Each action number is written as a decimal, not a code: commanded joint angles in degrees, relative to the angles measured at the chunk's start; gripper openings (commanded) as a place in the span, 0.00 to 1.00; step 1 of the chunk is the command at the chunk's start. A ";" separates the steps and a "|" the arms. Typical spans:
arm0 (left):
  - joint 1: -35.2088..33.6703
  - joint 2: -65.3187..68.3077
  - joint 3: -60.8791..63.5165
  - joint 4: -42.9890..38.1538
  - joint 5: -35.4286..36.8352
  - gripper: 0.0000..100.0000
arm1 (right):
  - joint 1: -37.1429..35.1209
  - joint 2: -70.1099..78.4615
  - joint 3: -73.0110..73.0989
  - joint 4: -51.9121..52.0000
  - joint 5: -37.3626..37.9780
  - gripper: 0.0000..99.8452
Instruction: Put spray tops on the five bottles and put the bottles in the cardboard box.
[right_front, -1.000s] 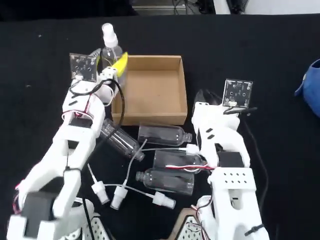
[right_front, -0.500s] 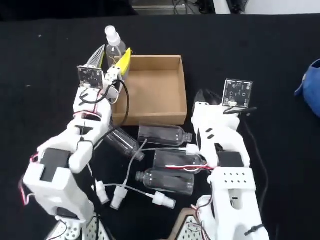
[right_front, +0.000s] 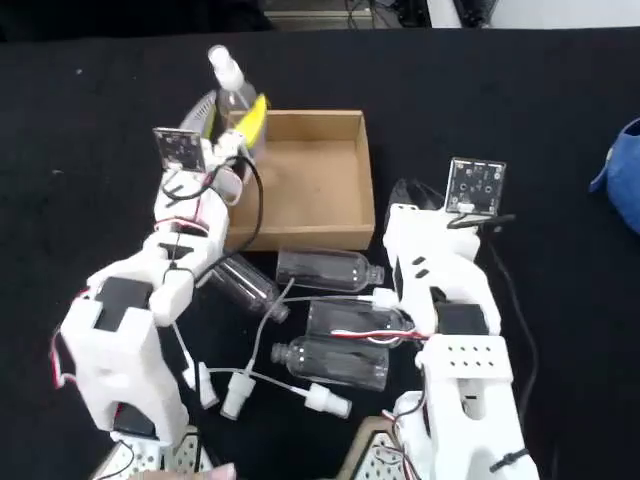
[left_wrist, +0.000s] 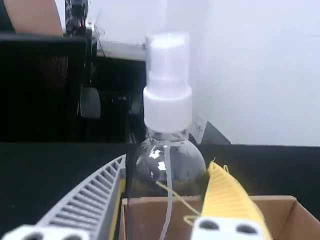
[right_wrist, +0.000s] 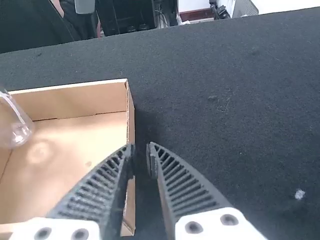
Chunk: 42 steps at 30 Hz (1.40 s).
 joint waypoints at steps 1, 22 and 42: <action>-0.31 0.97 -5.05 -0.97 1.14 0.03 | 1.05 -0.75 -0.31 -1.67 -0.53 0.03; -0.57 14.07 -8.04 -15.91 -4.22 0.03 | 1.05 -0.75 -0.40 -1.76 -0.53 0.03; -0.57 16.79 -7.60 -17.05 -2.46 0.03 | 1.14 -0.75 -0.40 -1.76 -0.53 0.03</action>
